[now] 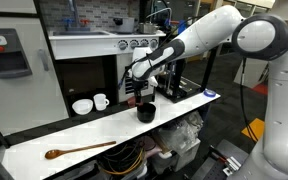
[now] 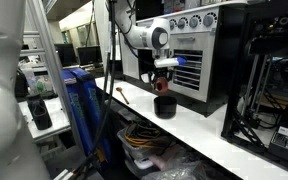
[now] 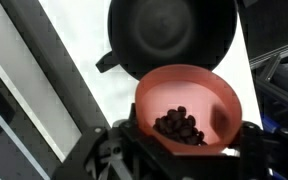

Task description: Pick up the pink cup and pour it's content into the black bowl

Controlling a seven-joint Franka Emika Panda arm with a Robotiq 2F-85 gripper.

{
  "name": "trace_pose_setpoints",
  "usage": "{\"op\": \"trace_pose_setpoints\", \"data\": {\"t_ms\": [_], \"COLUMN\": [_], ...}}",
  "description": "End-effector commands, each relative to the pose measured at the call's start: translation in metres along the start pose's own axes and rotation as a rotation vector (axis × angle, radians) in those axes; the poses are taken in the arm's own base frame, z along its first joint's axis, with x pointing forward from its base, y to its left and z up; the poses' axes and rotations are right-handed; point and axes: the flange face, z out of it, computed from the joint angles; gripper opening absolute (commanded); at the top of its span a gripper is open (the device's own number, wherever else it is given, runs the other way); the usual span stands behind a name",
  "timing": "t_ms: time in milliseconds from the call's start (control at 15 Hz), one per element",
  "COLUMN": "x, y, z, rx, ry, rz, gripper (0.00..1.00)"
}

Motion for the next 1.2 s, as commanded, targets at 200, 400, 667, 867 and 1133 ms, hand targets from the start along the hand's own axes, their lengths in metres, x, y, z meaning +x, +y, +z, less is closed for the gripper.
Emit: {"op": "trace_pose_setpoints", "data": {"t_ms": [200,400,667,867,1133], "x": [-0.012,-0.016,-0.021,-0.028,-0.041], "y": [-0.012,-0.017,-0.025,-0.029,-0.032], "z": [-0.004,-0.007,-0.011,-0.013,-0.013], "rx": [0.026,0.050,0.083,0.098,0.109], "ry": [0.029,0.049,0.091,0.112,0.145], "rz": [-0.071,-0.130,-0.209,-0.243,-0.263], "gripper": [0.48,0.48,0.48,0.48,0.48]}}
